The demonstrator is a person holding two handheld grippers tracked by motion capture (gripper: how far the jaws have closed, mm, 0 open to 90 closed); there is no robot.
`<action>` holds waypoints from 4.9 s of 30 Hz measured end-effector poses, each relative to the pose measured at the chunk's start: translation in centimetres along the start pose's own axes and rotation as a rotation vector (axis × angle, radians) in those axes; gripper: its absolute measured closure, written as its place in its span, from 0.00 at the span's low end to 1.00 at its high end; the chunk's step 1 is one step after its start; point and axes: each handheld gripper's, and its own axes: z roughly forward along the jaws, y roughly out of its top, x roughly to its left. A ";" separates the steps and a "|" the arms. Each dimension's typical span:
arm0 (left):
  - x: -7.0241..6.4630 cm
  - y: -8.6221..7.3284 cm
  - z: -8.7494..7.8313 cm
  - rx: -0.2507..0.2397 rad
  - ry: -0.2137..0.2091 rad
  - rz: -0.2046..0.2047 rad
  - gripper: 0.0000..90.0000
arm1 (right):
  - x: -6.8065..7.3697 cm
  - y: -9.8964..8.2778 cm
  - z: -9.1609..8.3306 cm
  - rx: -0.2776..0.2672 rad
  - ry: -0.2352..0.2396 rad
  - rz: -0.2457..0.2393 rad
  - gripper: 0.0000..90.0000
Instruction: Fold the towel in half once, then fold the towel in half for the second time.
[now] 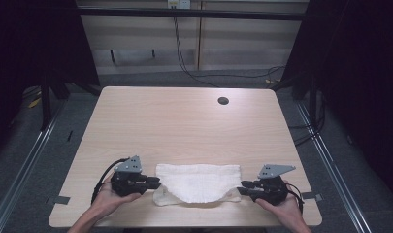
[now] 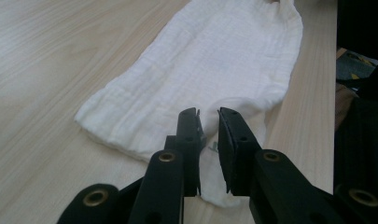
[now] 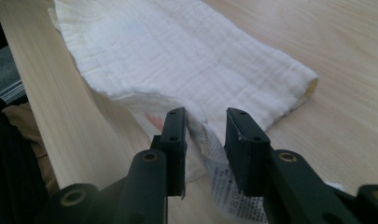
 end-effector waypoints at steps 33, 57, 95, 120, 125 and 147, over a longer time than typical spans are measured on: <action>2.0 -0.1 4.0 0.094 0.040 -0.049 0.79 | -4.7 2.6 5.5 0.070 -0.149 0.040 0.67; 1.7 2.5 6.8 0.093 0.023 -0.065 0.67 | -8.7 2.2 3.0 0.007 -0.138 0.158 0.77; 6.7 4.9 3.6 -0.023 0.098 -0.145 0.59 | 4.5 8.7 8.4 -0.011 0.161 -0.062 0.61; 7.1 3.5 3.9 0.015 0.116 -0.155 0.54 | 10.6 8.8 16.0 0.094 0.273 -0.248 0.73; 7.1 3.5 3.7 0.006 0.126 -0.162 0.54 | 10.9 8.6 16.0 0.082 0.272 -0.280 0.74; 7.5 3.3 6.1 0.082 0.081 -0.163 0.53 | 10.4 8.7 16.2 0.077 0.241 -0.265 0.93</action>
